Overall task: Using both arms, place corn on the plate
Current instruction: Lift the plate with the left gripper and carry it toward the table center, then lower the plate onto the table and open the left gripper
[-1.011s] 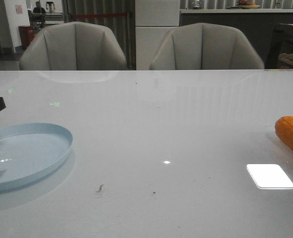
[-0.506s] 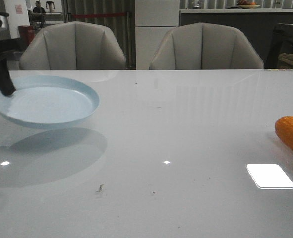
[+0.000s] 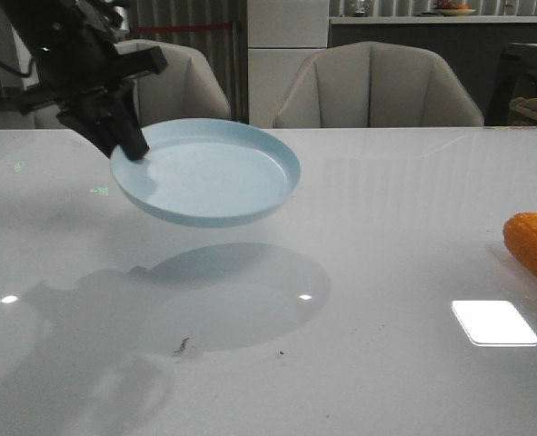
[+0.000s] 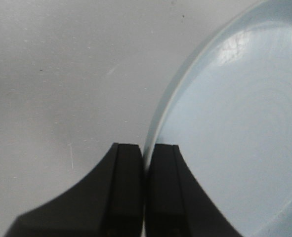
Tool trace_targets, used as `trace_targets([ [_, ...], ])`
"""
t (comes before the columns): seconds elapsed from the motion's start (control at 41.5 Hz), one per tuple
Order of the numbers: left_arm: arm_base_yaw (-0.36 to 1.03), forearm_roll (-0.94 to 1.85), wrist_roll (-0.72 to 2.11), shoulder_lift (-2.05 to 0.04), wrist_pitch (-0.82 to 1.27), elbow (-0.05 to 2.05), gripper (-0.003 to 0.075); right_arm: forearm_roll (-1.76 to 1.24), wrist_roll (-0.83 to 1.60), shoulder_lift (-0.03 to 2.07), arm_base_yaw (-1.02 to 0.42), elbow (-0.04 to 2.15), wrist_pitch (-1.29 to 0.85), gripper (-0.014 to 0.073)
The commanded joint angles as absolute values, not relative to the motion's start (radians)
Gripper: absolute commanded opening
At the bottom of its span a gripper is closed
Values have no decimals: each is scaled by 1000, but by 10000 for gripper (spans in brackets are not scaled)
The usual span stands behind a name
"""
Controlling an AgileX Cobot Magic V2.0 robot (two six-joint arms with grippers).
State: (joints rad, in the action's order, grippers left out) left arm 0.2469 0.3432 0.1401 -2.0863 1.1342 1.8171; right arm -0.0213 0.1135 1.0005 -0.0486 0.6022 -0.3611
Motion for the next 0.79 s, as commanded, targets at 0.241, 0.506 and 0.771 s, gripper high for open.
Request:
trace_targets([
  [0.241,336,376,125,-2153,1132,1850,97,-17,117,991,-50,642,-303,540],
  [0.506,351,361,125,-2157,1093,1850,142,-17,117,991,-50,641,-322,540],
  [0.771,351,347,127,-2157,1096,1850,427,-17,117,991,-50,641,-323,540],
])
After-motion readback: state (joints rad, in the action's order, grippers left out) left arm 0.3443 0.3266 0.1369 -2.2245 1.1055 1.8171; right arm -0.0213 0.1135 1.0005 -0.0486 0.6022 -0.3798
